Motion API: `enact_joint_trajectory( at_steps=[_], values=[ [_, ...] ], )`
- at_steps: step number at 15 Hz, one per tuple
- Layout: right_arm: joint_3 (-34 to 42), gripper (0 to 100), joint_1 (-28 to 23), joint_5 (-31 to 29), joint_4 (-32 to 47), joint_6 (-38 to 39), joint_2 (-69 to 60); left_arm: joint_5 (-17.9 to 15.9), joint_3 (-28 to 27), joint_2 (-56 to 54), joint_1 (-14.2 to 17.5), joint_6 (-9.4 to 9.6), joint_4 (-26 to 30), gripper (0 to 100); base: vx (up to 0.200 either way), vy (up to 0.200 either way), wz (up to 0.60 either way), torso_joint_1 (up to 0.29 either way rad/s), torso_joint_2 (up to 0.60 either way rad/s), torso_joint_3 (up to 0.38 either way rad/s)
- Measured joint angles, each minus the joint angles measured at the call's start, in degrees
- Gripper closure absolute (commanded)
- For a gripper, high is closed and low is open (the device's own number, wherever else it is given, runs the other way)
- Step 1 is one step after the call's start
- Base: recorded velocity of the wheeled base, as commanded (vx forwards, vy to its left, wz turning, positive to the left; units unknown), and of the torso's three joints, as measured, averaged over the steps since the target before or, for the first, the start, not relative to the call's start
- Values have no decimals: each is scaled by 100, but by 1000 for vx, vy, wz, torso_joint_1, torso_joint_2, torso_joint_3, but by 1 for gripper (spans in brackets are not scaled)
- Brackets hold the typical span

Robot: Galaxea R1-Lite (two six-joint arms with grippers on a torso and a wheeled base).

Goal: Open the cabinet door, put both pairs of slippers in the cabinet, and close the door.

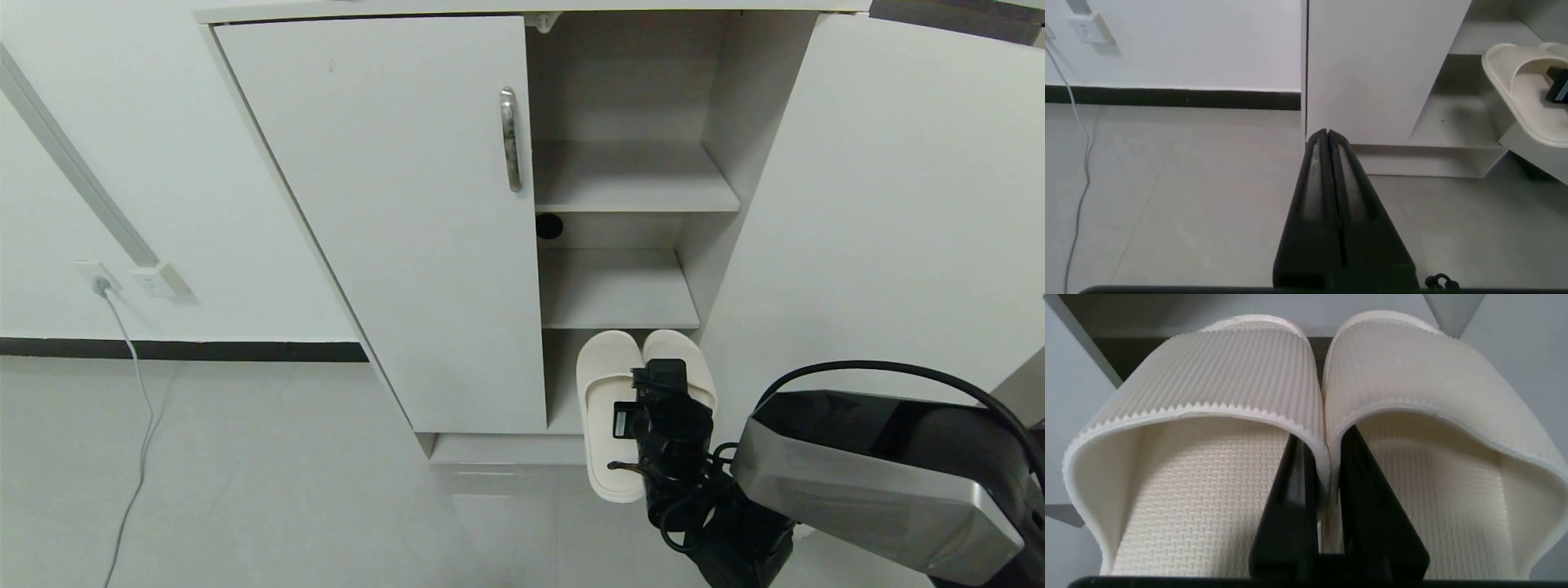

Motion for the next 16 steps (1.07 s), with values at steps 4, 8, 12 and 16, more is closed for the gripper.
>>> enact_joint_trajectory(
  at_steps=[4,8,12,16],
  values=[
    [-13,100,2,-1,-46,-37,44,-5,0,0,0,5,2,100,0,0,0,0,0,0],
    [-41,100,11,-1,-224,-178,44,-9,0,0,-2,7,5,100,200,0,0,-1,0,4],
    [-50,100,6,0,-241,-232,41,-9,0,0,0,7,6,100,200,0,0,4,2,2],
    [-77,100,-6,7,-230,-233,50,-9,0,2,-2,0,5,100,200,0,0,5,1,4]
  ],
)
